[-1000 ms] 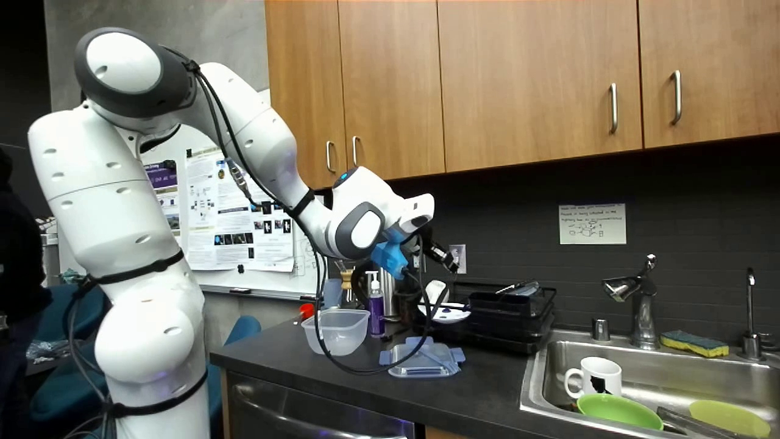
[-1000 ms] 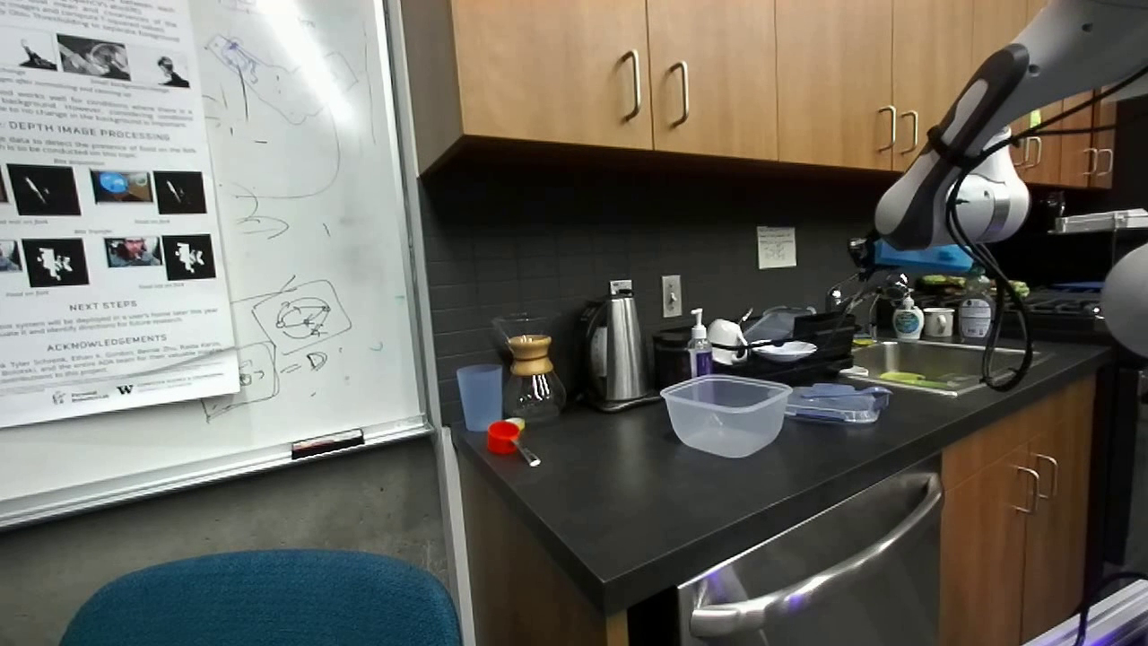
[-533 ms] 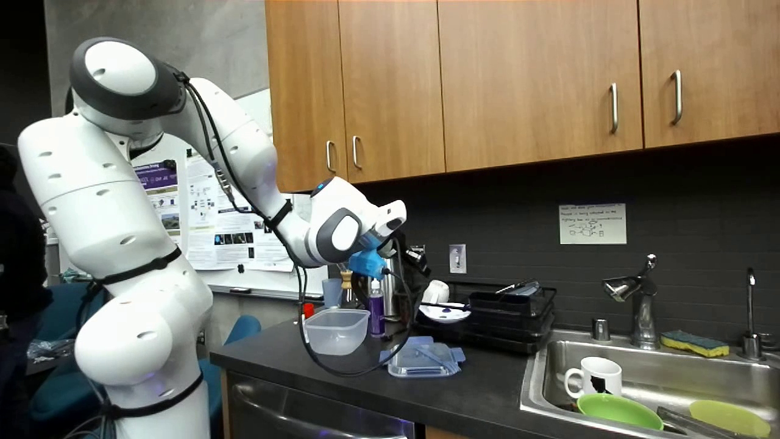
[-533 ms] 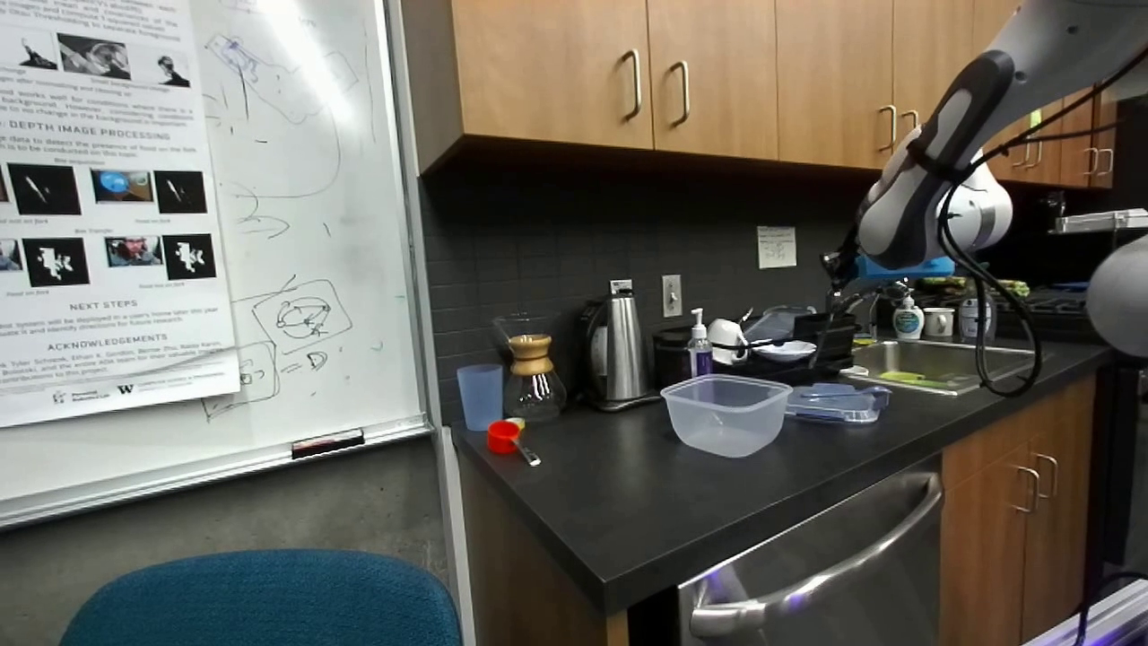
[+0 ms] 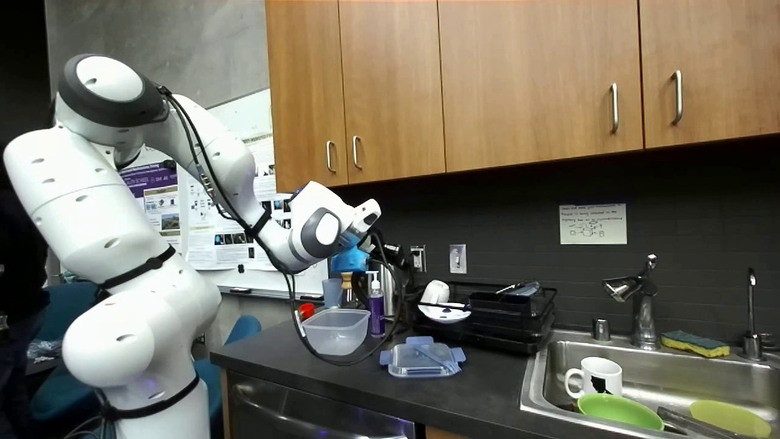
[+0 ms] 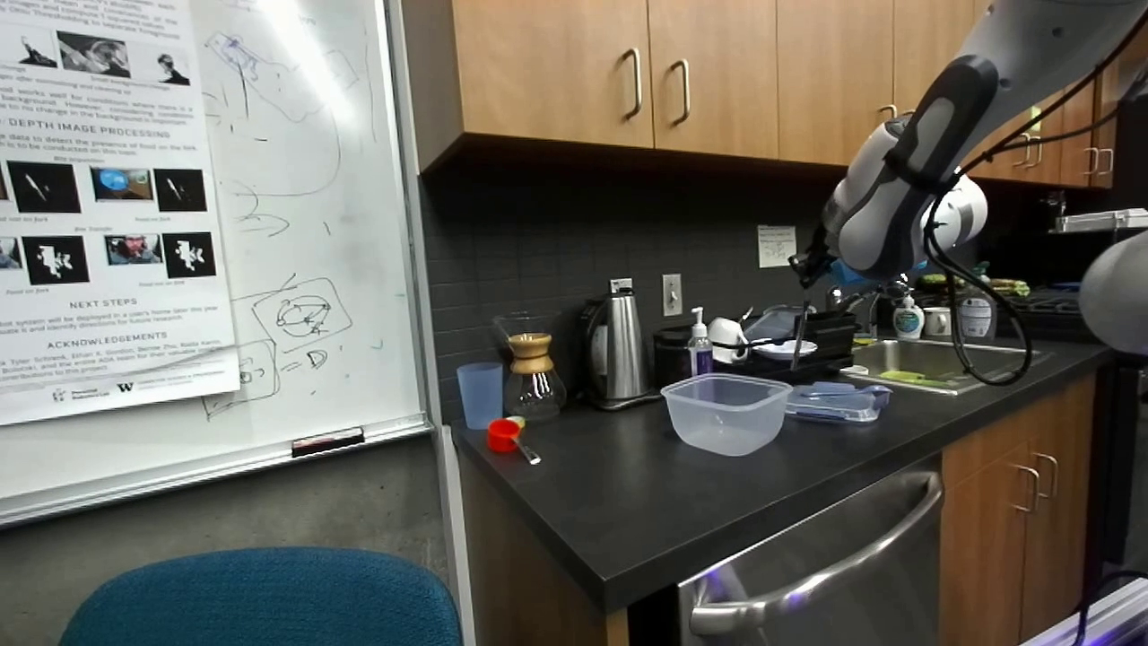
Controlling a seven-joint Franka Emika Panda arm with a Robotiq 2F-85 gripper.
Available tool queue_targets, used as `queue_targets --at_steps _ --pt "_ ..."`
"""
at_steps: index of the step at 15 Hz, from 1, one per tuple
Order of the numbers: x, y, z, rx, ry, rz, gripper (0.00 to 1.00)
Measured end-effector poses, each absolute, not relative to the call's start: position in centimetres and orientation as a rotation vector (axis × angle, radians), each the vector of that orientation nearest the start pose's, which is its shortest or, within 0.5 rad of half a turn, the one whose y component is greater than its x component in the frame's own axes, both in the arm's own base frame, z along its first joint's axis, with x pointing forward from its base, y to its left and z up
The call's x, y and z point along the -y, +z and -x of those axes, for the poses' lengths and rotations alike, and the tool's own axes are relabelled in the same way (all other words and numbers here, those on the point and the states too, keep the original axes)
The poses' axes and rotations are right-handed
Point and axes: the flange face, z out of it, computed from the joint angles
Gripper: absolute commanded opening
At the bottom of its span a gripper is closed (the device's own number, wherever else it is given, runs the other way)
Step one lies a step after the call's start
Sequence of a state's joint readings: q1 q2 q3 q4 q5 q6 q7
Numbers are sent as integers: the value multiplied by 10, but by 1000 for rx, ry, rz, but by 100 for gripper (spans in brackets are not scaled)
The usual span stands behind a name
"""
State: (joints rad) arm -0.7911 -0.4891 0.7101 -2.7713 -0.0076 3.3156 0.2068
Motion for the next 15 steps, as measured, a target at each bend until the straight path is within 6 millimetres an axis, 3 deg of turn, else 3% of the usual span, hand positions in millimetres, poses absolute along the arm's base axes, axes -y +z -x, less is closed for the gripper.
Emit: queue_targets --at_steps 8,15 --pt "-41 437 -419 2 -1624 3049 0" --pt "-81 431 -414 98 -1693 3069 0"
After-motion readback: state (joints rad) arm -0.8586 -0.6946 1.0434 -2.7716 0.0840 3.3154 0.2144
